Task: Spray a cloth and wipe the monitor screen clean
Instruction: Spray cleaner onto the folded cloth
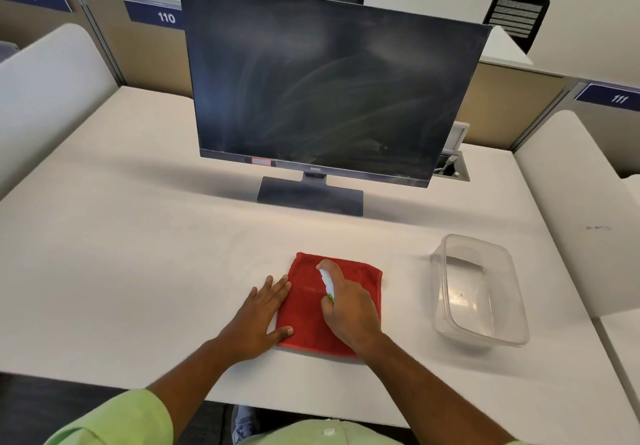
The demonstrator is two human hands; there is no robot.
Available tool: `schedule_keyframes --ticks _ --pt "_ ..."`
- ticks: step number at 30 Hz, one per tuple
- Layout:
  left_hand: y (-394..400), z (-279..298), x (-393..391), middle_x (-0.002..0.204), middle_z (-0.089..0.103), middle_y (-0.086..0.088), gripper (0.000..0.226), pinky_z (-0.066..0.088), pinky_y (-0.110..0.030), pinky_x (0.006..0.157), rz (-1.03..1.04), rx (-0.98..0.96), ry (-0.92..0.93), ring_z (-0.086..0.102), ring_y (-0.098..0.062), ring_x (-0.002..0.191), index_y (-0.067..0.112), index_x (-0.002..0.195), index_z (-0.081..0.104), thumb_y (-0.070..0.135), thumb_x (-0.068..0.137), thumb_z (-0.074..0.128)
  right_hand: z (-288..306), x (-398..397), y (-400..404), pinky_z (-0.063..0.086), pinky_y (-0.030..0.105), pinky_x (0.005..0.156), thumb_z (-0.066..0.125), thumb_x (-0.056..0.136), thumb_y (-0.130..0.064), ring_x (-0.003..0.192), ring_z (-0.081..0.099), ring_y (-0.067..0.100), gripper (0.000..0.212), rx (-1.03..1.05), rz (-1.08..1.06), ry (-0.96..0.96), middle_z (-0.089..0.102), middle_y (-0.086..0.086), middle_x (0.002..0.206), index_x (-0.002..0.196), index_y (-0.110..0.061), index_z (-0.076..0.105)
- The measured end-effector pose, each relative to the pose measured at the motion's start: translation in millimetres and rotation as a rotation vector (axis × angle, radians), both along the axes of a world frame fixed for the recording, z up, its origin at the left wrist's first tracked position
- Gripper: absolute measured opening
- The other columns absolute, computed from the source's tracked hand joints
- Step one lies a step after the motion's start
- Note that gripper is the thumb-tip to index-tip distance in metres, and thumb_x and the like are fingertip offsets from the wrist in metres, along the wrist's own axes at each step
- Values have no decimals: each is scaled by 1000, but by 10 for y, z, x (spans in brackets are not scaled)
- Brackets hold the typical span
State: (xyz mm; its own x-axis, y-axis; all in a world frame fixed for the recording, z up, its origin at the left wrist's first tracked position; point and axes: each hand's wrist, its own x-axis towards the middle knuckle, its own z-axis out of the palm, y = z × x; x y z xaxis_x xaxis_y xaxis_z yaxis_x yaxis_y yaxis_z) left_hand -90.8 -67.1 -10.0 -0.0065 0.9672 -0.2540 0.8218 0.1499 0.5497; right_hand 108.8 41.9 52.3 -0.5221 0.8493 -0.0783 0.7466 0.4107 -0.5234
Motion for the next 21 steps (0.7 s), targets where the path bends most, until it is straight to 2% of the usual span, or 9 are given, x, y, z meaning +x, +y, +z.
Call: schedule_keyframes --ticks 4,9,13,16,19,21 --pt "0 4 7 169 -14 15 92 -10 -33 124 0 3 5 -20 -14 156 31 163 -6 64 97 49 -10 40 -42 60 26 77 55 103 -26 82 69 12 66 -44 2 6 75 -8 102 159 -48 28" --pt "2 -4 12 168 -15 16 92 -10 -32 123 0 -1 17 -19 -13 155 31 163 -7 66 96 47 -1 45 -68 56 25 68 57 100 -24 74 66 11 62 -31 15 12 71 -7 91 150 -50 30" --pt "-1 -10 7 168 -15 16 92 -10 -32 123 -2 2 22 -18 -14 156 30 163 -7 64 97 48 23 25 -106 62 28 75 57 102 -25 79 69 13 65 -57 9 24 74 -6 99 154 -50 27" --pt "12 4 14 168 -15 16 92 -9 -32 123 0 -1 23 -18 -14 156 30 163 -7 64 97 48 52 13 -96 54 23 70 56 102 -24 73 65 10 67 -81 30 20 74 -7 96 158 -49 28" --pt "19 17 18 168 -15 14 93 -8 -33 123 1 -11 30 -19 -14 155 29 163 -7 64 97 48 70 8 -101 44 19 60 56 99 -19 61 58 8 62 -106 76 -2 67 -8 81 151 -46 35" --pt "20 20 14 168 -14 14 93 -8 -34 123 -2 -20 30 -19 -14 155 29 163 -7 65 97 48 60 5 -122 43 18 59 56 99 -18 60 57 7 60 -113 72 -2 67 -7 81 149 -46 36"
